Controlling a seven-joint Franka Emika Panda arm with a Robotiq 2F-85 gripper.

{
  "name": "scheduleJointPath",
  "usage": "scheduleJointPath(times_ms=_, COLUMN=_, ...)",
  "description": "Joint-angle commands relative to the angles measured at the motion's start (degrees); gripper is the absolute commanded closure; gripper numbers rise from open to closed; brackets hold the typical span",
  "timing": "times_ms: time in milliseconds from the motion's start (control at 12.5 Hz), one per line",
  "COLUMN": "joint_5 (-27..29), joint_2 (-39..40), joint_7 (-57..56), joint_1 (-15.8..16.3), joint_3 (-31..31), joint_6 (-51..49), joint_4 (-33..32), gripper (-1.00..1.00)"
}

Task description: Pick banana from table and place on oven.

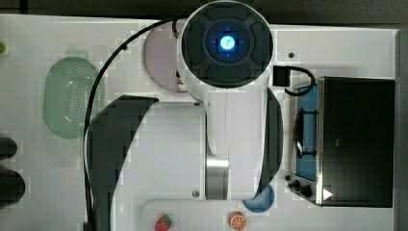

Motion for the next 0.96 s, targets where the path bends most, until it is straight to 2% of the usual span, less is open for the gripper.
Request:
scheduleJointPath(times_ms=80, joint_5=1.41, joint_2=-31.31, joint_7=2.9, joint_1=-1.38, joint_3=-1.63, joint_6=-12.57, joint_4=-18.18, gripper=-0.59)
scheduleJointPath(times_ms=240, joint_5=1.41, joint_2=-31.3, joint_7=2.9, joint_1=-1.38, joint_3=-1.63, joint_6=-12.59, joint_4=-18.24, gripper=-1.0)
scheduleJointPath(times_ms=640, joint_5=1.41, joint_2=-28.46, joint_7=2.9, joint_1=-1.37, joint_3=-1.56, joint_6=-11.08, joint_4=-19.89, gripper=-1.0)
scheduleJointPath(times_ms=960, joint_5=1.4, joint_2=-20.33, joint_7=2.9, joint_1=-1.34, joint_3=-1.37, joint_6=-1.34, joint_4=-23.64, gripper=-1.0)
